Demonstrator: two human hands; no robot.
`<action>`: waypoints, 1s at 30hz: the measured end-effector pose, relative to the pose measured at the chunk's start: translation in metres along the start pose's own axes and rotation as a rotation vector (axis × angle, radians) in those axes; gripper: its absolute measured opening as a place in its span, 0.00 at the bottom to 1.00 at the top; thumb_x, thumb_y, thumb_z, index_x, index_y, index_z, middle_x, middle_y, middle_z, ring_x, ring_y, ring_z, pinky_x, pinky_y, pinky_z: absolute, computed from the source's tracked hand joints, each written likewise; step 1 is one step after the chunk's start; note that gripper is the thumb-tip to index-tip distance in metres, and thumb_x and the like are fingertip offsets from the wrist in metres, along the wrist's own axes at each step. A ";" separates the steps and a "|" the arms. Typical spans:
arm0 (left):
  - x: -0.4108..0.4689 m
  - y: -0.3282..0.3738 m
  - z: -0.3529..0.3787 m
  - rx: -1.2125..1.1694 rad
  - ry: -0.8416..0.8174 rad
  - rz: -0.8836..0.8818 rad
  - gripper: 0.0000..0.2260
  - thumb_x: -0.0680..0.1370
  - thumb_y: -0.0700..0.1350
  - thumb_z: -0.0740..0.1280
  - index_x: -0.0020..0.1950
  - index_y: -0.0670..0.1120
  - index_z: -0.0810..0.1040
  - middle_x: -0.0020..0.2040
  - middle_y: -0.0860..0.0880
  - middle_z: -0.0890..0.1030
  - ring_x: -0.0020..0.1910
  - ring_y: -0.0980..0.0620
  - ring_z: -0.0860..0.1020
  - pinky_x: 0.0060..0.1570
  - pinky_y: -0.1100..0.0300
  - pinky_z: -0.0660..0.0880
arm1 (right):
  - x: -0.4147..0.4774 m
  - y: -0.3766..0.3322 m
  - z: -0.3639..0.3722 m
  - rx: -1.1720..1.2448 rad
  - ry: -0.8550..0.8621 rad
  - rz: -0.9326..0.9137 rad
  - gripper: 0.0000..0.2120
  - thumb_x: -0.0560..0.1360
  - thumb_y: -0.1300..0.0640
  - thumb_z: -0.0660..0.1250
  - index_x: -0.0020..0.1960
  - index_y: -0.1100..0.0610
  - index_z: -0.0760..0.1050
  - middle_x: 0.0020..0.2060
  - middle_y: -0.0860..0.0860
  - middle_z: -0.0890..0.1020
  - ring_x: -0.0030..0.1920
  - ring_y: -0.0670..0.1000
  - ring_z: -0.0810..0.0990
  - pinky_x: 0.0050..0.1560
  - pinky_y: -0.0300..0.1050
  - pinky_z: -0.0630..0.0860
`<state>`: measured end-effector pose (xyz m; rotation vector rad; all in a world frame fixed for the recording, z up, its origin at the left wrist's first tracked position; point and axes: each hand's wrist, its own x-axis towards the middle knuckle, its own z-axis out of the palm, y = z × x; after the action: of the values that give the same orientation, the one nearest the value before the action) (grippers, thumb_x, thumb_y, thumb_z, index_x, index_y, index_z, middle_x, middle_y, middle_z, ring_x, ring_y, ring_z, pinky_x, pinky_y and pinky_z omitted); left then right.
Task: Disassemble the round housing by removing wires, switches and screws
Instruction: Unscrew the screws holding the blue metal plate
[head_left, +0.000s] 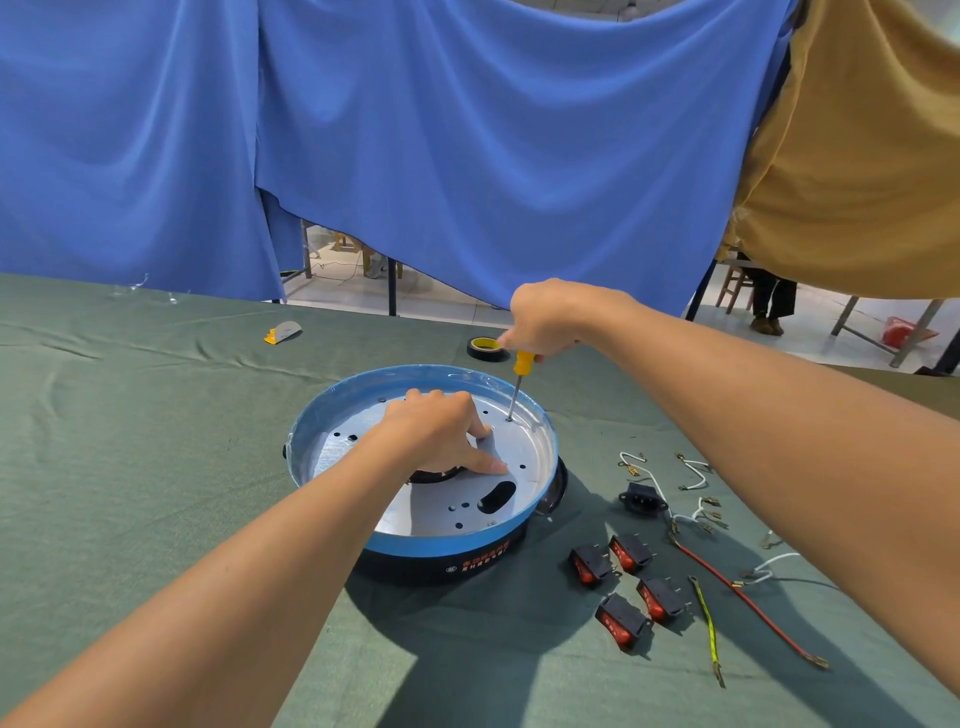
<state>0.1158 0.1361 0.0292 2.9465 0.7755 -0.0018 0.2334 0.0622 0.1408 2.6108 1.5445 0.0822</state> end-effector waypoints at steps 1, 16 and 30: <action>0.000 0.000 0.000 0.002 0.003 0.000 0.31 0.71 0.70 0.65 0.70 0.58 0.74 0.60 0.51 0.80 0.54 0.47 0.74 0.42 0.55 0.67 | 0.000 0.000 -0.001 -0.007 -0.023 -0.009 0.17 0.78 0.51 0.62 0.32 0.57 0.72 0.28 0.51 0.75 0.26 0.50 0.70 0.27 0.39 0.65; -0.003 0.001 -0.002 0.002 -0.001 -0.013 0.31 0.71 0.70 0.65 0.70 0.58 0.74 0.61 0.51 0.79 0.52 0.48 0.71 0.38 0.57 0.64 | -0.005 0.002 -0.005 -0.048 -0.074 0.007 0.18 0.78 0.51 0.62 0.32 0.57 0.74 0.26 0.50 0.74 0.26 0.50 0.69 0.26 0.39 0.64; -0.003 0.002 -0.001 0.009 0.005 -0.014 0.30 0.71 0.70 0.64 0.70 0.58 0.74 0.60 0.51 0.79 0.51 0.48 0.72 0.39 0.57 0.64 | -0.002 0.004 -0.002 0.085 -0.003 -0.016 0.24 0.80 0.46 0.59 0.29 0.57 0.71 0.19 0.49 0.72 0.21 0.49 0.68 0.25 0.38 0.64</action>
<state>0.1138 0.1333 0.0303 2.9509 0.7986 0.0011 0.2362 0.0588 0.1436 2.6610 1.6013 0.0111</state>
